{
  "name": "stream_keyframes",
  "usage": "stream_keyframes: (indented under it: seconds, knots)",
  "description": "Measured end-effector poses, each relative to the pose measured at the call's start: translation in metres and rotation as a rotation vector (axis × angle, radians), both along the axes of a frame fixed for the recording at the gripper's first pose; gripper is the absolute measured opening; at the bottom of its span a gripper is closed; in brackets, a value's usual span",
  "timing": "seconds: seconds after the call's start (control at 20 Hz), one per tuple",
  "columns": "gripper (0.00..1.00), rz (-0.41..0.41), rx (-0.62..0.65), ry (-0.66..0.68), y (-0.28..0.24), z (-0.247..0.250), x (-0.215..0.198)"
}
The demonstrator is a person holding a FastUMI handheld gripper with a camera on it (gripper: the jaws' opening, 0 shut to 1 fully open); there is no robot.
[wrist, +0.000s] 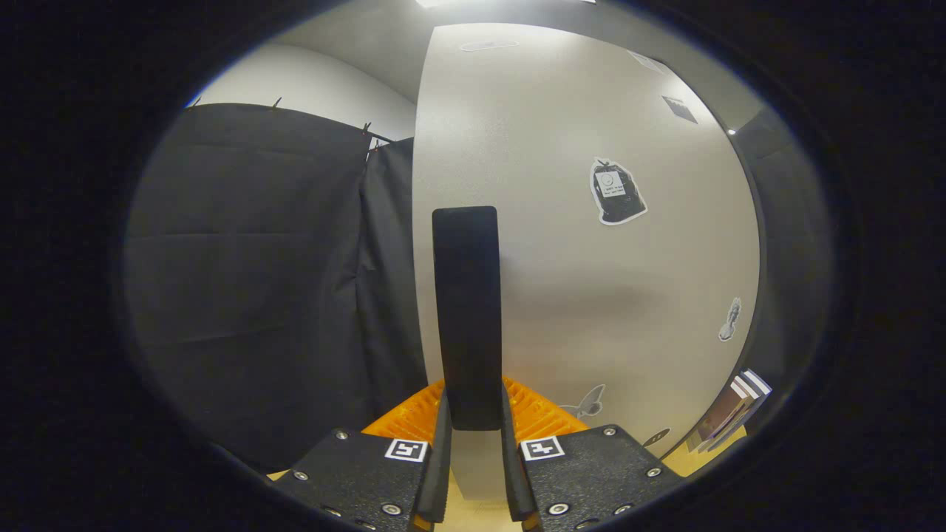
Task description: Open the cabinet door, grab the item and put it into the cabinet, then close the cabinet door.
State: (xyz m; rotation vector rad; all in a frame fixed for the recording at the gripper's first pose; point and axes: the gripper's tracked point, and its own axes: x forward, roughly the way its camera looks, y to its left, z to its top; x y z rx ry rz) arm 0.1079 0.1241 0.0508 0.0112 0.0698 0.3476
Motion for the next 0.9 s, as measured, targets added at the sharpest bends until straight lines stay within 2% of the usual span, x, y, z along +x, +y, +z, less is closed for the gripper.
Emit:
stream_keyframes:
  seconds: [0.9]
  knots:
    - [0.32, 0.255, 0.018, 0.012, -0.043, 0.002, -0.080]
